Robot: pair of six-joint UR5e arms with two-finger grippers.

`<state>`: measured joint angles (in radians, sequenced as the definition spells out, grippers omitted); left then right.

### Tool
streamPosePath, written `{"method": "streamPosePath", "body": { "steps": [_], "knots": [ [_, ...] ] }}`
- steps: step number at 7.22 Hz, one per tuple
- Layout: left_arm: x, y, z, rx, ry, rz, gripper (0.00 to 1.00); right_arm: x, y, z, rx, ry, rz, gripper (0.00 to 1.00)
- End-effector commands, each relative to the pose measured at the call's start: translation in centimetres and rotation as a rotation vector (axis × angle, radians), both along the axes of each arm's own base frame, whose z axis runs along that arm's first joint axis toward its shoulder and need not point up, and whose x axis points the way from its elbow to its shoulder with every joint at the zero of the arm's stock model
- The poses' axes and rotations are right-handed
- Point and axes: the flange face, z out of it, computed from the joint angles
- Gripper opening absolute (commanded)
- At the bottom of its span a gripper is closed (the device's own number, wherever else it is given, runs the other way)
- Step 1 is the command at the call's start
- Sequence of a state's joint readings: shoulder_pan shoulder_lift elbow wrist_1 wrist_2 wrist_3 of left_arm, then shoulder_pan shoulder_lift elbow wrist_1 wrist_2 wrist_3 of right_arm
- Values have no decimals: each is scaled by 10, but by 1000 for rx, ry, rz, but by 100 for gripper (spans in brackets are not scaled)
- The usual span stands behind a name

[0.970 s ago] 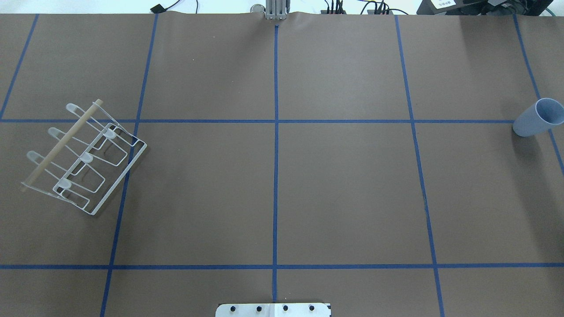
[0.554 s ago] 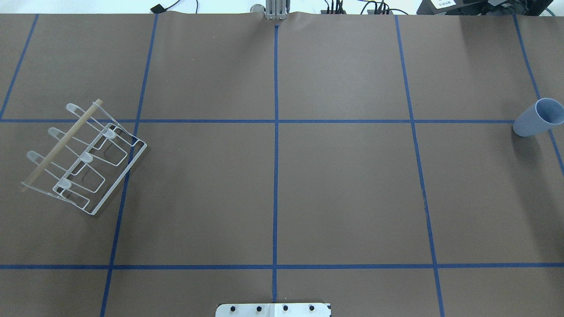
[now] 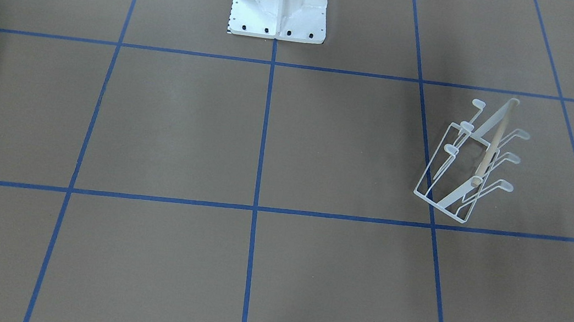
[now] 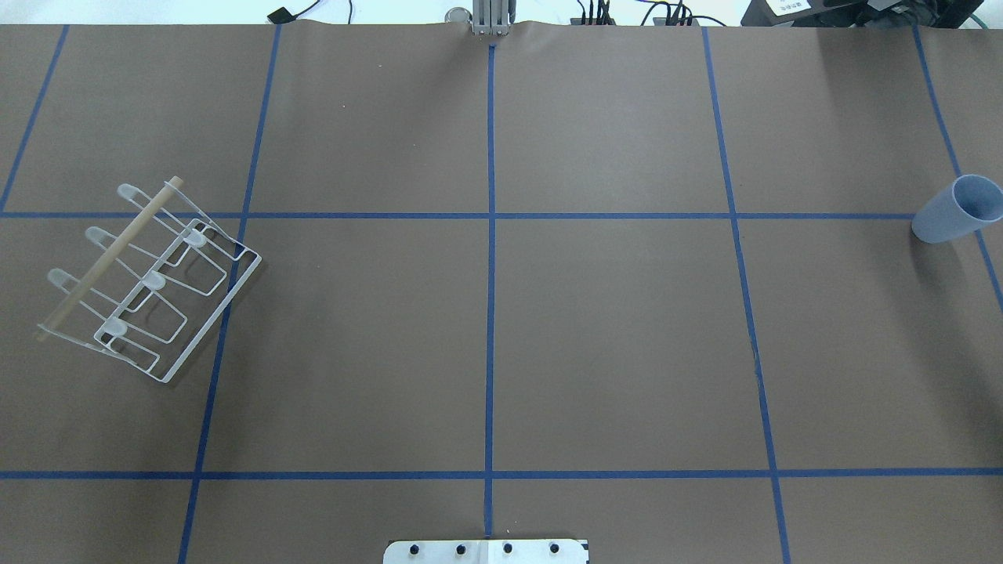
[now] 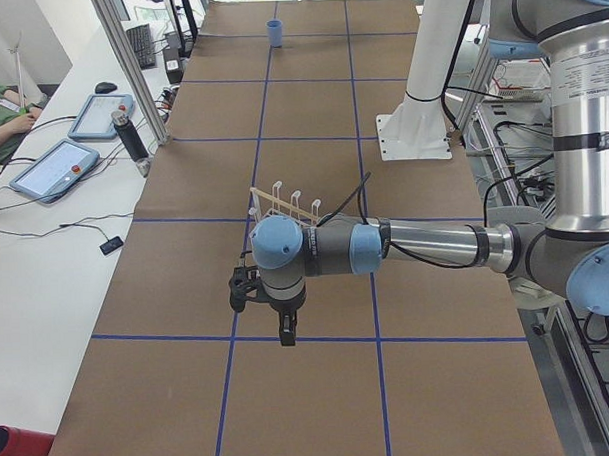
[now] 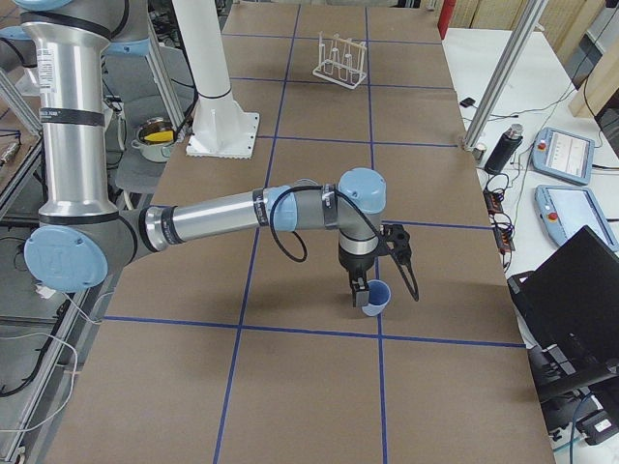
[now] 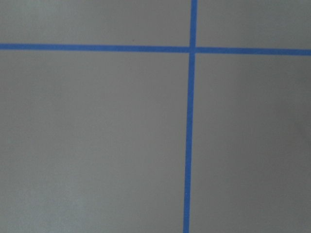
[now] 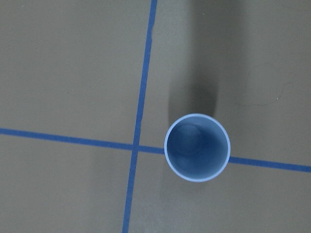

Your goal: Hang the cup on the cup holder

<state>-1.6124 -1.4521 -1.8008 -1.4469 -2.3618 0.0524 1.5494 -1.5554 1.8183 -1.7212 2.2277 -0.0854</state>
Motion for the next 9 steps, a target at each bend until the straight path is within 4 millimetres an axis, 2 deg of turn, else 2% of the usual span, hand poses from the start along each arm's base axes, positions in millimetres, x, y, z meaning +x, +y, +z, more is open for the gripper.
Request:
{"method": "streamPosePath", "body": {
  "steps": [1, 2, 3, 4, 6, 7, 8, 9],
  "knots": [
    [2, -6, -15, 52, 6, 3, 99, -23, -23, -3, 81, 3, -43, 100],
    [9, -7, -12, 55, 3, 25, 98, -32, -31, 22, 129, -38, -59, 100],
    [9, -7, -14, 61, 5, 25, 98, -42, -38, 50, 126, -158, -82, 100],
    [10, -8, -15, 64, 5, 28, 98, -47, -49, 58, 129, -214, -93, 100],
    [10, -8, -15, 64, 5, 28, 98, -54, -51, 62, 122, -213, -104, 100],
    [10, -9, -15, 63, 5, 29, 98, -69, -54, 72, 92, -207, -120, 100],
    [11, -9, -15, 63, 5, 30, 98, -73, -71, 69, 72, -211, -102, 100],
    [12, -9, -14, 61, 5, 32, 98, -92, -77, 74, 36, -210, -109, 100]
  ]
}}
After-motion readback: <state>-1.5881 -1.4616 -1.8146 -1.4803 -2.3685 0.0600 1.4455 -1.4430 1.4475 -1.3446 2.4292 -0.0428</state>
